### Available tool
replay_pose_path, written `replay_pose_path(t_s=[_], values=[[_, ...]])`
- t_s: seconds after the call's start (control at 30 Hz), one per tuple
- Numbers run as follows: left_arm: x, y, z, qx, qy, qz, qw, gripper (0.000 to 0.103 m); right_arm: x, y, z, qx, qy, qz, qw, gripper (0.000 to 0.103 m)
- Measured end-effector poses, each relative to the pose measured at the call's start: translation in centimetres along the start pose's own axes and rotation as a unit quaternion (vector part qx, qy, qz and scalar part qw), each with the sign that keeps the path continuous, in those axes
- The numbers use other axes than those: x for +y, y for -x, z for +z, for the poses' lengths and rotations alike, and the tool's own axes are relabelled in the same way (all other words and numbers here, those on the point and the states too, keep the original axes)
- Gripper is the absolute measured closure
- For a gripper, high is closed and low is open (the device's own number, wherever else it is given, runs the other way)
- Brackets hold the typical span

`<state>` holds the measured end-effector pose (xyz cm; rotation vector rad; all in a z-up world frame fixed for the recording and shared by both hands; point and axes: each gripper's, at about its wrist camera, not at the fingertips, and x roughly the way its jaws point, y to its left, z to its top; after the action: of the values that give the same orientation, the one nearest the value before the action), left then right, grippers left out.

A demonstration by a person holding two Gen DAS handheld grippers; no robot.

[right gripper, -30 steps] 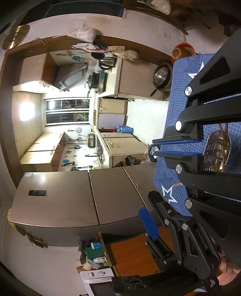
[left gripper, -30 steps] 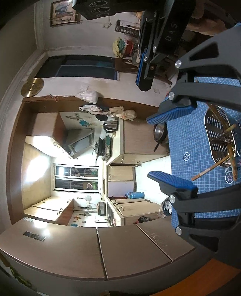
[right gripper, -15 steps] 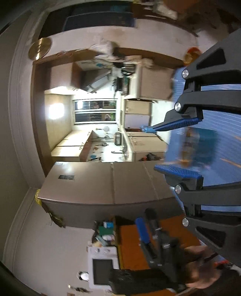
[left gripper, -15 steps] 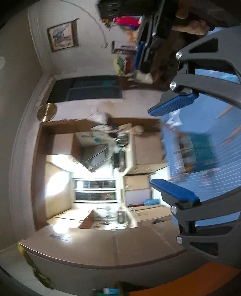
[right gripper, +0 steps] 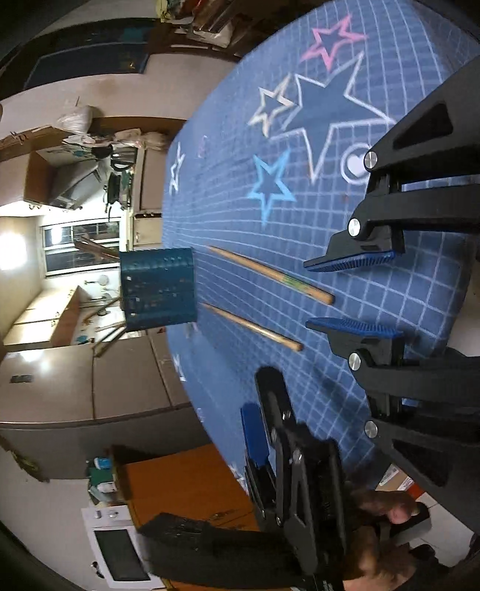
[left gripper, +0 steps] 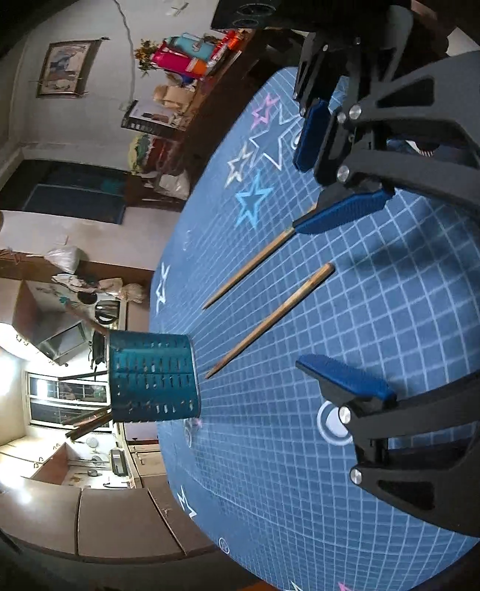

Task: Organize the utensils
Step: 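Move the left gripper to a chopstick end while the right gripper approaches the last chopstick, then grasp and lift a chopstick upright with the left gripper while the right gripper does the same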

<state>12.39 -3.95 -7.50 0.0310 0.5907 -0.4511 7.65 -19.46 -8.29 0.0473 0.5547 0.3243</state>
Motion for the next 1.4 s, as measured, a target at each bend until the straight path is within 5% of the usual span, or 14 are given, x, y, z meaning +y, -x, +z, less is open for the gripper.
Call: replay_pose_path(t_s=[0.27,0.53,0.8,1.03,1.4], values=[[0.5,-0.4,-1.2,0.012,0.003,0.02,0.9997,0.042,-0.4,-2.3,0.5,0.009,-0.003,0.002,1.0,0.08],[-0.1,-0.9,-1.7,0.024,0.0,0.012,0.9996,0.042,-0.9,-2.6,0.7,0.011,0.005,0.005,1.0,0.093],[-1.4,-2.0,-1.5,0.04,-0.009,0.003,0.9992,0.06,-1.9,-2.5,0.7,0.012,-0.005,0.015,1.0,0.093],[-1.7,-2.4,-1.4,0.043,-0.013,0.018,0.9988,0.089,-2.2,-2.5,0.5,0.009,-0.007,0.02,1.0,0.093],[-1.3,-1.9,-1.8,0.028,-0.004,0.023,0.9993,0.096,-2.4,-1.8,-0.1,-0.014,-0.011,0.009,1.0,0.095]])
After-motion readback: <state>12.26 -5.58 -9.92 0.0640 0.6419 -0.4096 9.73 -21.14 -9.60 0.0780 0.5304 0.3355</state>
